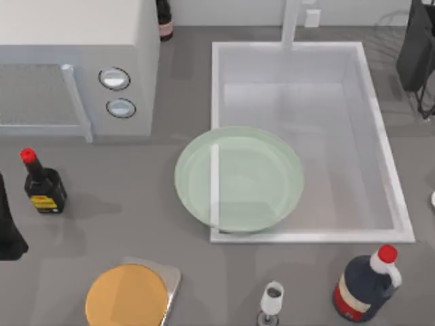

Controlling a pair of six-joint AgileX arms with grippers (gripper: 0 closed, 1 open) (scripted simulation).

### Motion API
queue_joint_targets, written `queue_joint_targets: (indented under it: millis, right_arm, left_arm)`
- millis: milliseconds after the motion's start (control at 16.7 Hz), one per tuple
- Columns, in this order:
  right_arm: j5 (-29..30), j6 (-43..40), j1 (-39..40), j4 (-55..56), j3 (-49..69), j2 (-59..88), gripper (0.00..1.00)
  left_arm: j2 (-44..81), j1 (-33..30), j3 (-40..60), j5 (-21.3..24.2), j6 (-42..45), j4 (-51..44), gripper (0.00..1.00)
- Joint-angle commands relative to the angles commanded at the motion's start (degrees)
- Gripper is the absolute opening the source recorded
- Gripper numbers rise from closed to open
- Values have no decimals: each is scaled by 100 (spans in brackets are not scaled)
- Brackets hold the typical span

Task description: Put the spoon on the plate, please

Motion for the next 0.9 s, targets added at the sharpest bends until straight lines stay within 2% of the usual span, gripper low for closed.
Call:
queue_joint_targets:
  millis: [420,780,900]
  right_arm:
    - [2,10,-10,1866,-964,838,100]
    - [2,7,-14,2174,-1146,1007,100]
    - [2,7,-14,2174,-1146,1007,85]
  left_arm:
    - [0,0,0,0,0,0,100]
    - [0,0,0,0,0,0,100]
    - [0,0,0,0,0,0,100]
